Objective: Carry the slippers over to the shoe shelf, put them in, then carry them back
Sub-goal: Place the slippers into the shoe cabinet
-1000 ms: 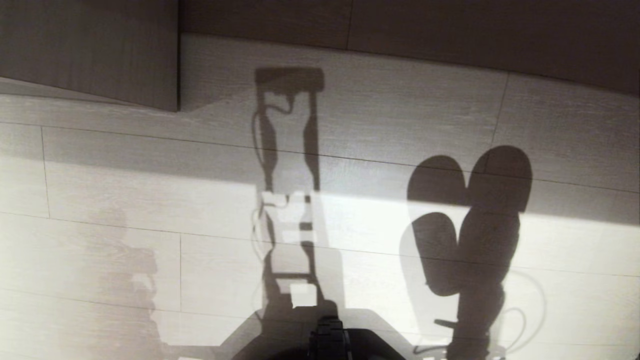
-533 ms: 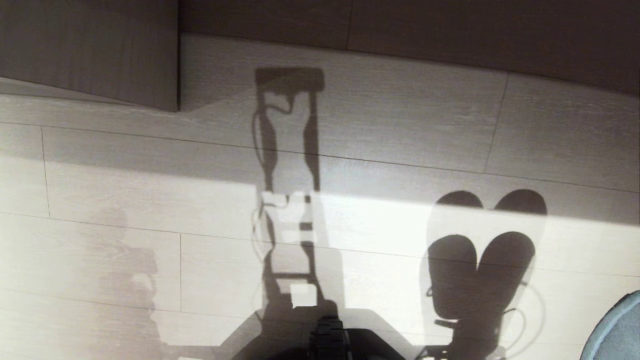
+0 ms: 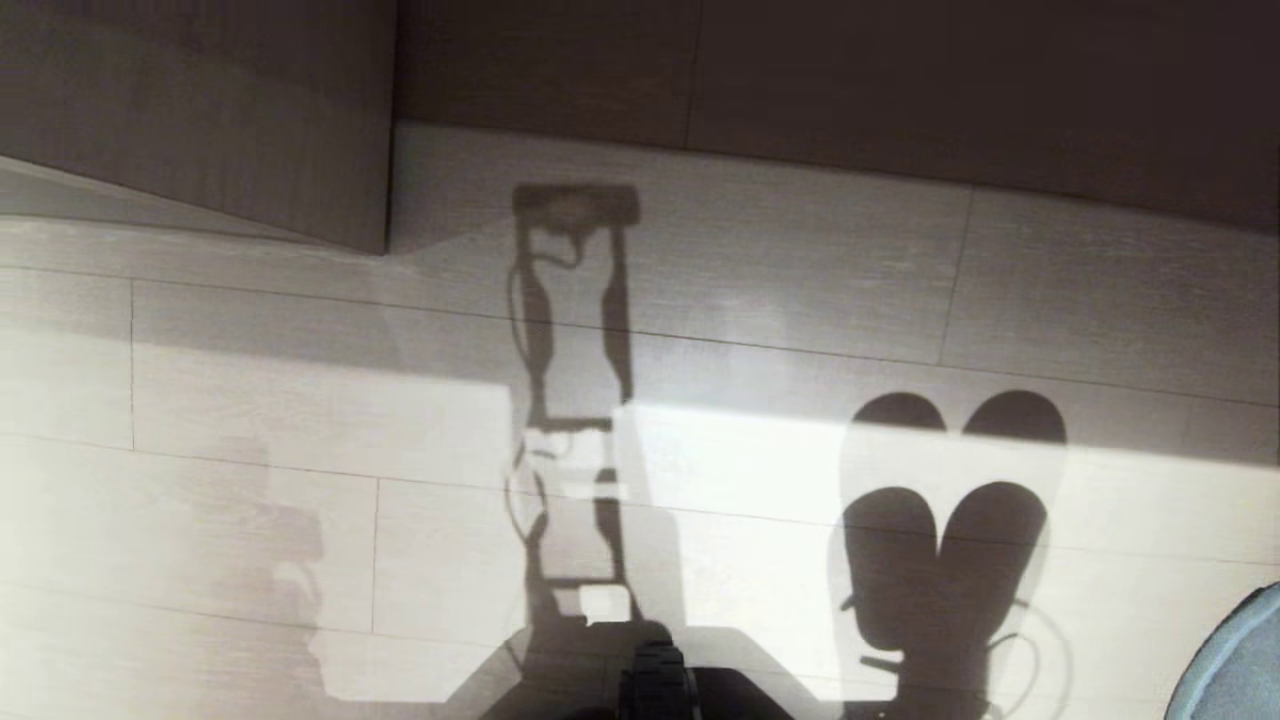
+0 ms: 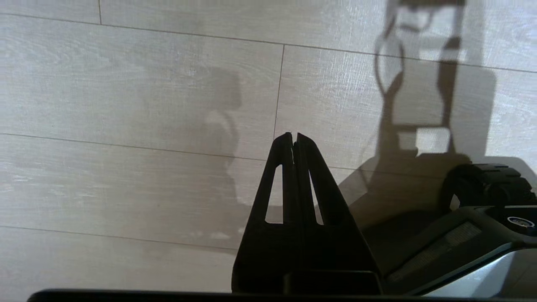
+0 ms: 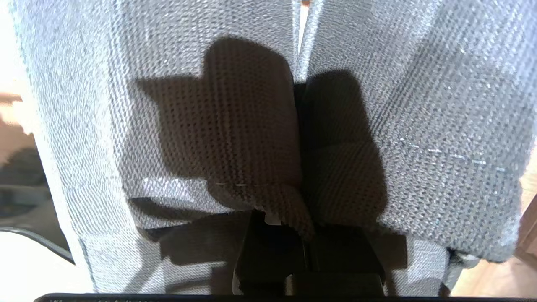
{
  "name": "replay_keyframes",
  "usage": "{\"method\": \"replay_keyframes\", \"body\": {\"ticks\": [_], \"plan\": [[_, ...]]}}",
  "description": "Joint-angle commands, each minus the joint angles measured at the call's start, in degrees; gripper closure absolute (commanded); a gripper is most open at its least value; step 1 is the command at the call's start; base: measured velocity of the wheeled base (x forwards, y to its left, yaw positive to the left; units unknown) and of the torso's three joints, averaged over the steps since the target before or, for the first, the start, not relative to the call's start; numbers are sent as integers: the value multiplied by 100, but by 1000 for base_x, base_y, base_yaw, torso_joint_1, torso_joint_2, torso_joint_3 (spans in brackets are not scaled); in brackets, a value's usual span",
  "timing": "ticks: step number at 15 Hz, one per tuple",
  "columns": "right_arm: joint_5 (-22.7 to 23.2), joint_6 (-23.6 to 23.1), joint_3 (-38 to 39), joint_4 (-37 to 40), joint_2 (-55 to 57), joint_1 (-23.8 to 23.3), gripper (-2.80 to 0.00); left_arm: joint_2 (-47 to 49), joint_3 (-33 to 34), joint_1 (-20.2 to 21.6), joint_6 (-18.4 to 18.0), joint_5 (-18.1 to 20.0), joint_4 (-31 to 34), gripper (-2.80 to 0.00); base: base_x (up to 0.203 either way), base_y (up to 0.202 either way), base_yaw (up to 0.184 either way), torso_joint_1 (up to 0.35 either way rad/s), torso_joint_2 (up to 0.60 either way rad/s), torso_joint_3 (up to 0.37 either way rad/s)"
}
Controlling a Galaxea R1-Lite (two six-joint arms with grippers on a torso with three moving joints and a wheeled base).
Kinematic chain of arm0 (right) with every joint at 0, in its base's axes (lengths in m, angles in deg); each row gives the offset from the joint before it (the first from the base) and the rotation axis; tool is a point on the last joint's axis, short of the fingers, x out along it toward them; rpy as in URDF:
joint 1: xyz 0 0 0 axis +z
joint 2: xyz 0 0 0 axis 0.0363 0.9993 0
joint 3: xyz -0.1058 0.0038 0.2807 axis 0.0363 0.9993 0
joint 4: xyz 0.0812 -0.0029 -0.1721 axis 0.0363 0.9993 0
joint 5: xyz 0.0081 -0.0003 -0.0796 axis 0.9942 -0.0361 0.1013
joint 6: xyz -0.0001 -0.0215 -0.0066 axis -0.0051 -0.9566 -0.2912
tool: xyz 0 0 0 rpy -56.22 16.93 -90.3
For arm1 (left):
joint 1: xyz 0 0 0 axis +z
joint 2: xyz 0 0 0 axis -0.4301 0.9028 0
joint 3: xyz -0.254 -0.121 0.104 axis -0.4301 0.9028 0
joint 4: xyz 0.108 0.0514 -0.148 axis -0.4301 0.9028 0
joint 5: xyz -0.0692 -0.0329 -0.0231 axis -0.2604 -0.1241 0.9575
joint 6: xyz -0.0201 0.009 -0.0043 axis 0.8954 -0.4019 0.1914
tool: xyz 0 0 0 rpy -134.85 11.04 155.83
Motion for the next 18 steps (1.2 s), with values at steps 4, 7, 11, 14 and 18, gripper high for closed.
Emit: {"method": "replay_keyframes", "body": {"ticks": [4, 7, 11, 14, 18], "plan": [[-5, 19, 0, -2, 7, 0, 0, 0, 9, 0, 23, 3, 0, 0, 0, 0, 0, 2, 4, 202], [-5, 19, 0, -2, 7, 0, 0, 0, 9, 0, 23, 3, 0, 0, 0, 0, 0, 0, 3, 203], [-5, 19, 0, -2, 7, 0, 0, 0, 9, 0, 32, 3, 0, 0, 0, 0, 0, 3, 2, 202], [-14, 19, 0, -2, 7, 0, 0, 0, 9, 0, 41, 3, -9, 0, 0, 0, 0, 3, 1, 198], [-14, 19, 0, -2, 7, 0, 0, 0, 9, 0, 41, 3, 0, 0, 0, 0, 0, 0, 5, 201]]}}
